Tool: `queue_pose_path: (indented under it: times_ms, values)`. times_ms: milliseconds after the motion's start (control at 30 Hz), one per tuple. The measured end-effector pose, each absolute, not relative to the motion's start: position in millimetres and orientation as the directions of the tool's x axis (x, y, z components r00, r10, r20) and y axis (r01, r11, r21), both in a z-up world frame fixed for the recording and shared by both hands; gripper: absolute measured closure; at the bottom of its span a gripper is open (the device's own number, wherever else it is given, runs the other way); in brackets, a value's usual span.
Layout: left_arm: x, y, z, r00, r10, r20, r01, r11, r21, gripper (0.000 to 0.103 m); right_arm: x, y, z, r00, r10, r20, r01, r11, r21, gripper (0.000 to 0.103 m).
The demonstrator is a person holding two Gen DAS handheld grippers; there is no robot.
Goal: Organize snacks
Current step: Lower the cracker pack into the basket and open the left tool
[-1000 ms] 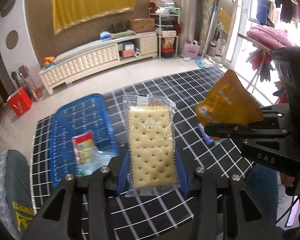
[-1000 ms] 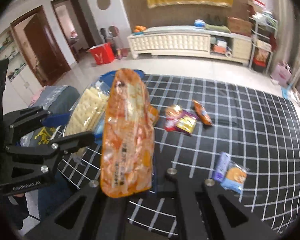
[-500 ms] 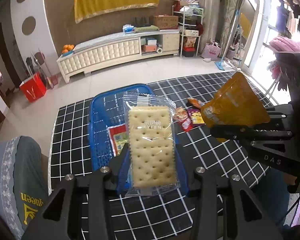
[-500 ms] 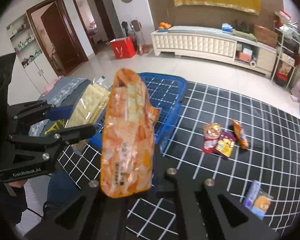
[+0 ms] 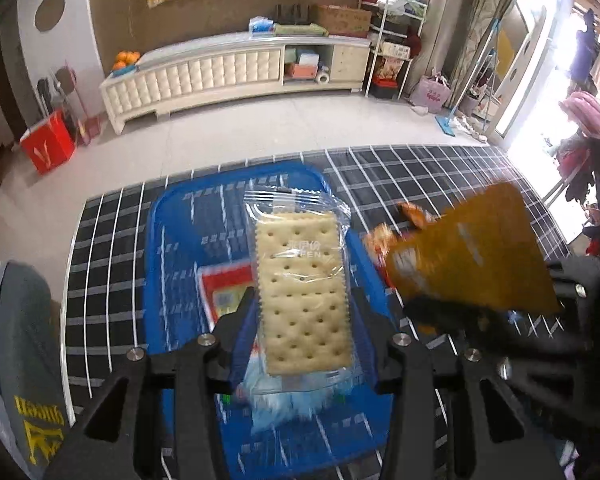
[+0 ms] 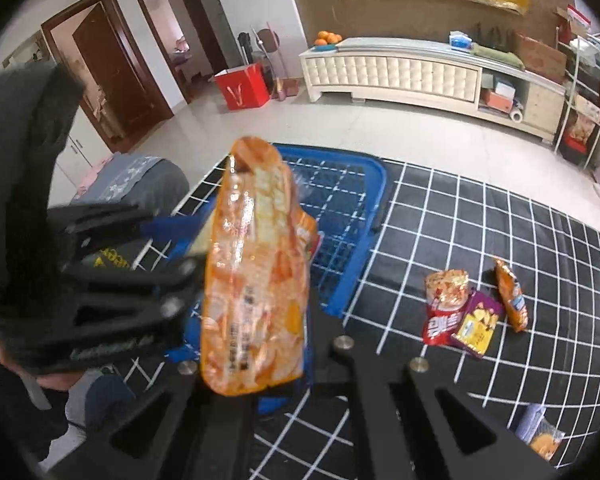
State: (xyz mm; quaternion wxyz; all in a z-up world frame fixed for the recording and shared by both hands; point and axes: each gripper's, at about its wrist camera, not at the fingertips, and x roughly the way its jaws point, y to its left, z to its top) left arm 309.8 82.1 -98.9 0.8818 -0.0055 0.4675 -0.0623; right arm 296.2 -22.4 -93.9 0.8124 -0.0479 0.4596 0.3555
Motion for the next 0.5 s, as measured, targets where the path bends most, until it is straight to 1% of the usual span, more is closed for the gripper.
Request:
queue_pose_path:
  times_ms: [33,67,267,500]
  values:
    - [316,80,-102,0.55,-0.113,-0.827,0.111,0.992,-0.062,0.028,297,-24,-95,0.325,0.531,-0.782,-0.619,0.745,0.249,0.098]
    - [321,78,-107,0.543,-0.114,-0.832,0.114,0.992,-0.061,0.025,298,-26,-96,0.324,0.529,-0.784,-0.614,0.748,0.251,0.098]
    - [322,75,-119,0.519,-0.109,-0.848,0.112,0.992,-0.06,0.025,303,-36,-94,0.333,0.514,-0.79,-0.6,0.762,0.243,0.098]
    - [304,84,-106,0.533,-0.096,-0.841,0.117,0.992,-0.04,0.025,302,-31,-84,0.332,0.529,-0.781,-0.6,0.757,0.258,0.098]
